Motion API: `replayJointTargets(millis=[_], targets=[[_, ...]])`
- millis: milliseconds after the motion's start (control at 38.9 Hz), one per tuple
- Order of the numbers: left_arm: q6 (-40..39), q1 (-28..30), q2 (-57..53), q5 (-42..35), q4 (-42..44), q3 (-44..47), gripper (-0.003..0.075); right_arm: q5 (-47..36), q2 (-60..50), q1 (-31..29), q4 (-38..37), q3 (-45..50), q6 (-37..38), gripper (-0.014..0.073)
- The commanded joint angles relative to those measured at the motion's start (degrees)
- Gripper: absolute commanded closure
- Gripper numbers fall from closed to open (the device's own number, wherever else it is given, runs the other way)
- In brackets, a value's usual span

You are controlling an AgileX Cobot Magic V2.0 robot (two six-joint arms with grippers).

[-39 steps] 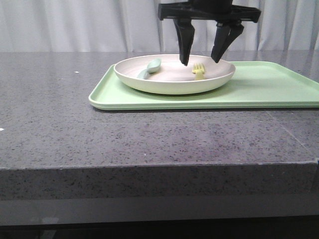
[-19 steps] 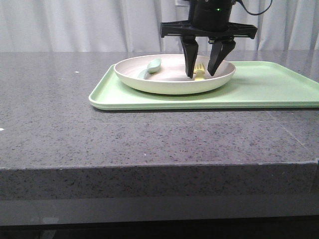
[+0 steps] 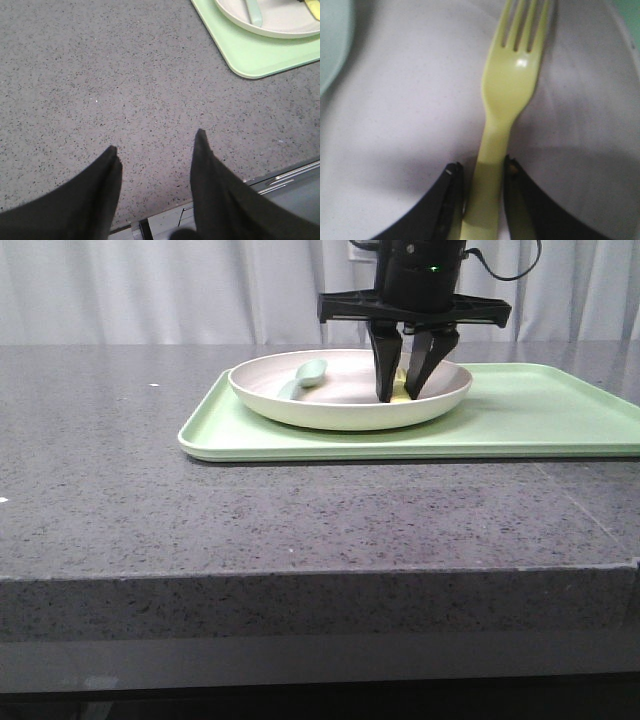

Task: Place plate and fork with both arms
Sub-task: 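Close the right gripper on the fork handle and lift it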

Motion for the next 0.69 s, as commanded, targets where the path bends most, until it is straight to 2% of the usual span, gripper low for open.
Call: replayJointTargets(millis=[0, 668], targets=[[-0.1, 0.2, 0.4, -4.0, -0.5, -1.5, 0.0407, 0.0, -2.9, -0.5, -1.5, -1.8, 0.0, 0.0417], [-0.1, 0.2, 0.4, -4.0, -0.5, -1.5, 0.0407, 1.5, -4.4, -0.5, -1.5, -1.8, 0.0, 0.0433]])
